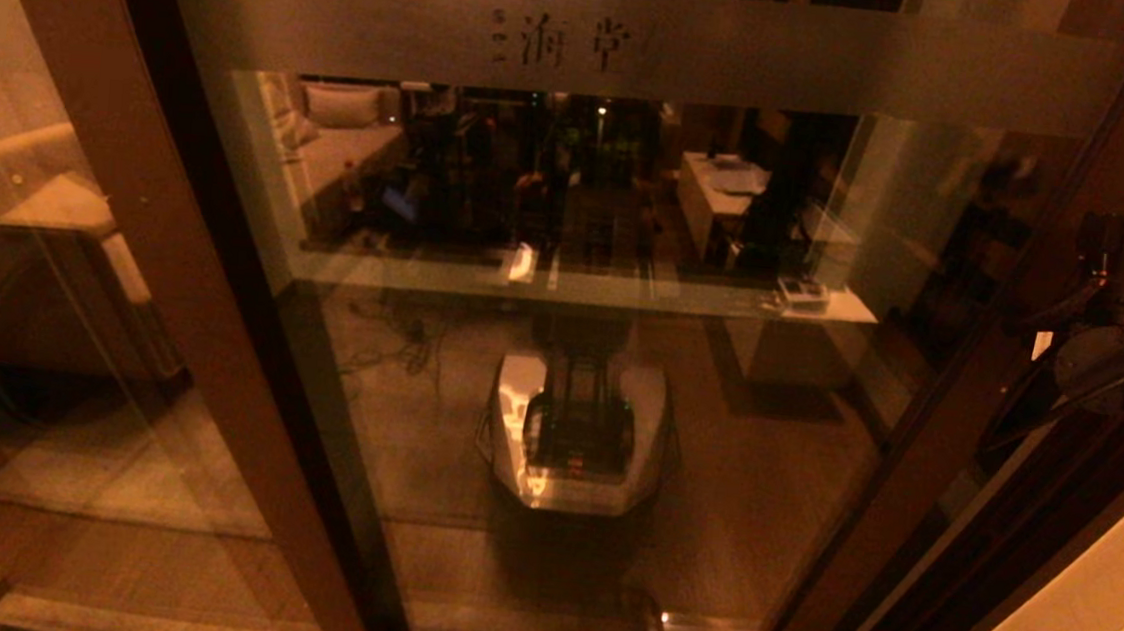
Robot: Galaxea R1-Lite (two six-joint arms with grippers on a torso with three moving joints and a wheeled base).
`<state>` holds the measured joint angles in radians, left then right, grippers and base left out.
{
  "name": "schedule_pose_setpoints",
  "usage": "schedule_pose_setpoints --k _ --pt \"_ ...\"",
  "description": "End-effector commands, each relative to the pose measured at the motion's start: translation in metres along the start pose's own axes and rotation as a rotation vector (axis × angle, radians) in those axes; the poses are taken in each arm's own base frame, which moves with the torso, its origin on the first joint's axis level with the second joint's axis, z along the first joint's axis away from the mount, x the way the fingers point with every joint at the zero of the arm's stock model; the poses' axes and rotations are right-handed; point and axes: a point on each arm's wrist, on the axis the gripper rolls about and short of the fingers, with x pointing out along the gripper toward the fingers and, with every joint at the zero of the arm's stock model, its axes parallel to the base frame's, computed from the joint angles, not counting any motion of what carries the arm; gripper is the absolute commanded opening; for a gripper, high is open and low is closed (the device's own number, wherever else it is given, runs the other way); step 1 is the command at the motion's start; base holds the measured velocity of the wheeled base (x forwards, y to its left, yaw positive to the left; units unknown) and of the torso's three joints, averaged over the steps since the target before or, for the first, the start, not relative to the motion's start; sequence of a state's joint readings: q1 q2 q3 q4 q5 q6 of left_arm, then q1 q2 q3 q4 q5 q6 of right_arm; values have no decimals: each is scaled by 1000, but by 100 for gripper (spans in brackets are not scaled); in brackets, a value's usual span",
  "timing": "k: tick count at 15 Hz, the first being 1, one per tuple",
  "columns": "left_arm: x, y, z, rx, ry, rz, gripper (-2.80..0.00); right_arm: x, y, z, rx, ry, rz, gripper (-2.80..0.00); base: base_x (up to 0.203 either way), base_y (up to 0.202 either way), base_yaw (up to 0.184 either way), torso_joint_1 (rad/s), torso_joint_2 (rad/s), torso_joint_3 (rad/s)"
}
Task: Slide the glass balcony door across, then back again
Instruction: Close the slid door
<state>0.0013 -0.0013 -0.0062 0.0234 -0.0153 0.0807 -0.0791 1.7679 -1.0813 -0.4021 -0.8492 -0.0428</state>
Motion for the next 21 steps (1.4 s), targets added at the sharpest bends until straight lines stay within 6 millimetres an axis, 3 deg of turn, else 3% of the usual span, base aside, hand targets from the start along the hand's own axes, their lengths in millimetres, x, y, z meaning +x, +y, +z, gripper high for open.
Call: schedule_pose_setpoints --k 1,4,6,10,13,14,18,21 --pt "0 0 0 1 -1 0 -280 1 -3 0 5 -2 -7 0 0 0 0 0 0 0" --pt "0 0 0 1 -1 0 -280 -13 -17 12 35 -34 -5 0 0 0 0 0 0 0" --pt "0 0 0 -1 -1 0 -280 -37 -39 26 47 -86 8 0 0 0 0 0 0 0" --pt "0 0 0 0 -1 0 -280 -97 -69 37 37 -177 107 0 0 0 0 0 0 0" --pt "0 0 0 1 -1 0 -280 -115 -71 36 27 -213 234 0 0 0 0 0 0 0" --pt "0 0 0 0 -1 -1 -280 -116 -71 32 14 -216 314 -280 0 0 0 0 0 0" --pt "0 0 0 1 -1 -1 -280 -105 -84 28 131 -97 667 -280 0 0 0 0 0 0" --pt "0 0 0 1 -1 0 -280 -83 -113 34 272 4 864 -280 0 0 0 0 0 0"
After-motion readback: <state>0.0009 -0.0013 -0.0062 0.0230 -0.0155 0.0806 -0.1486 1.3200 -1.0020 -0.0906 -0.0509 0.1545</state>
